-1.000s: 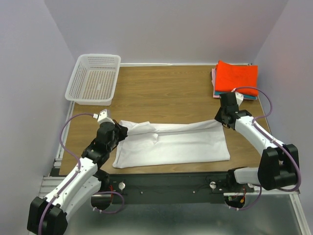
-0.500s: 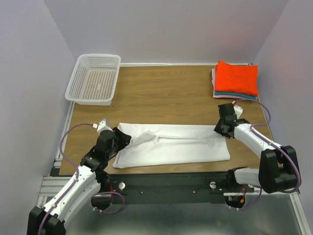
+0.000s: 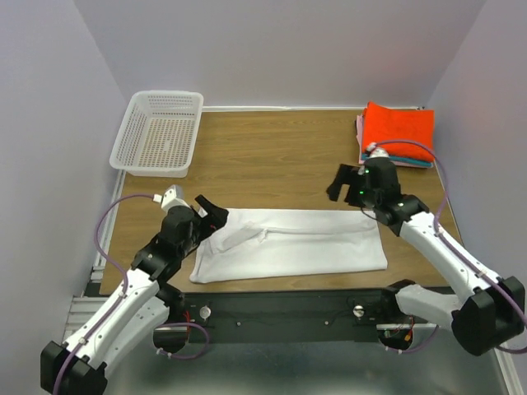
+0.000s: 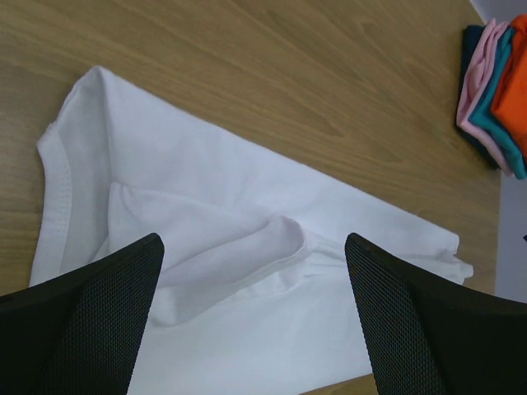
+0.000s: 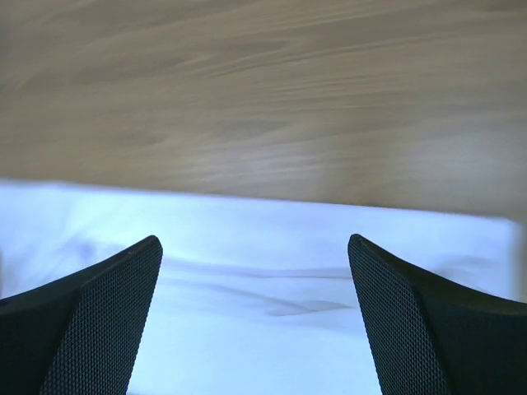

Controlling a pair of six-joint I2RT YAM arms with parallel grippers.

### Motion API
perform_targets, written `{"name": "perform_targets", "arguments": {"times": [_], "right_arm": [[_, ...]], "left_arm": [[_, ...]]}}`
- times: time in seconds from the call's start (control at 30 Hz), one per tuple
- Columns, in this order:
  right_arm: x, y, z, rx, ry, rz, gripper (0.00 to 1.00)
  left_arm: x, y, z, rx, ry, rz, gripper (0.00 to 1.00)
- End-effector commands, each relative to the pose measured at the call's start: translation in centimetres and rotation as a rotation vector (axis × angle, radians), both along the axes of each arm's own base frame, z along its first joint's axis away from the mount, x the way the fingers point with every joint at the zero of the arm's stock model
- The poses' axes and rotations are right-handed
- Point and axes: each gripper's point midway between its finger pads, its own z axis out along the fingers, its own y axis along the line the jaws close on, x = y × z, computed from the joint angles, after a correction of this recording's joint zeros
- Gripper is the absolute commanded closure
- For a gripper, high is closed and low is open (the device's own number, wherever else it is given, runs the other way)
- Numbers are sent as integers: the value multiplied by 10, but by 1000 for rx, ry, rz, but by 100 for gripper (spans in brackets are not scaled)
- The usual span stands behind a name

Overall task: Fold and stack the t-shirts
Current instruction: Fold the tshirt

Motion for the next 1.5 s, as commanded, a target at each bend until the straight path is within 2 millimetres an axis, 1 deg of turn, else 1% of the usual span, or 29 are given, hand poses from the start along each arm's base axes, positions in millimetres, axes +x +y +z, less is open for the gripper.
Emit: {"name": "perform_targets", "arguments": {"times": [0.0, 0.03, 0.07, 0.1, 0.13, 0.17, 0.2, 0.23, 0.27, 0.3, 0.37, 0.43, 0.5, 0.67, 0.77, 0.8, 0.9, 0.93, 1.03, 1.13, 1.17, 1.2, 1.23, 1.27, 1.3, 1.33, 1.37, 1.43, 1.47], "right_arm": [[-20, 124, 16, 116, -71, 567, 0], [-31, 154, 5, 151, -42, 694, 0], [-48, 181, 5, 226, -31, 848, 0], [-44, 198, 12, 238, -96, 924, 0], [-49, 217, 19, 242, -123, 1001, 0], [-48, 229, 2, 223, -106, 1058, 0], [-48, 236, -4, 214, -97, 1081, 0], [-53, 252, -12, 221, -73, 1141, 0], [-56, 259, -16, 220, -70, 1178, 0], [-54, 270, -15, 217, -111, 1223, 0], [-62, 286, -22, 221, -109, 1292, 0], [-60, 302, -34, 209, -99, 1334, 0], [-69, 321, -44, 205, -91, 1396, 0], [-84, 341, -65, 209, -44, 1458, 0], [-100, 344, -76, 215, -7, 1489, 0], [-104, 344, -76, 216, -5, 1496, 0], [-134, 337, -71, 213, 4, 1542, 0], [-144, 333, -68, 208, 0, 1552, 0], [-186, 316, -59, 197, 12, 1577, 0], [-211, 295, -50, 228, 46, 1573, 0], [-214, 285, -56, 205, 59, 1544, 0], [-211, 280, -53, 192, 44, 1518, 0], [-206, 277, -36, 190, -17, 1478, 0], [-200, 274, -31, 176, -42, 1429, 0], [-179, 265, -34, 98, -62, 1307, 0], [-168, 259, -19, 99, -95, 1204, 0], [-143, 244, -21, 11, -119, 1045, 0], [-118, 224, -9, -20, -147, 844, 0], [-108, 209, -11, -57, -135, 747, 0]], "left_arm": [[29, 9, 16, 87, -50, 67, 2], [34, 5, 18, 96, -55, 34, 2], [41, 4, 18, 106, -52, 20, 2], [48, 2, 23, 108, -53, 7, 2], [56, -1, 12, 135, -25, -13, 2], [63, 0, 0, 139, 16, -21, 2], [65, -3, -6, 133, 34, -35, 2], [70, -13, -4, 100, 17, -88, 2], [73, -15, -9, 94, 26, -105, 2], [76, -13, -25, 102, 73, -101, 2], [78, -23, -31, 72, 83, -153, 2], [80, -23, -46, 71, 116, -162, 2], [79, -22, -57, 74, 150, -161, 2], [72, -13, -71, 90, 186, -137, 2], [69, -8, -75, 94, 195, -126, 2], [68, -7, -75, 98, 197, -124, 2], [68, -3, -76, 110, 201, -110, 2], [68, -2, -76, 115, 200, -105, 2], [68, 3, -75, 128, 200, -89, 2], [69, 5, -71, 132, 193, -80, 2], [70, 5, -69, 135, 188, -79, 2], [71, 5, -67, 135, 183, -78, 2], [71, 7, -65, 137, 180, -72, 2], [71, 6, -61, 134, 171, -73, 2], [74, 6, -56, 133, 155, -72, 2], [71, 6, -53, 133, 161, -74, 2], [73, 6, -48, 134, 150, -72, 2], [70, 7, -39, 124, 137, -67, 2], [68, 4, -36, 121, 131, -74, 2]]}}
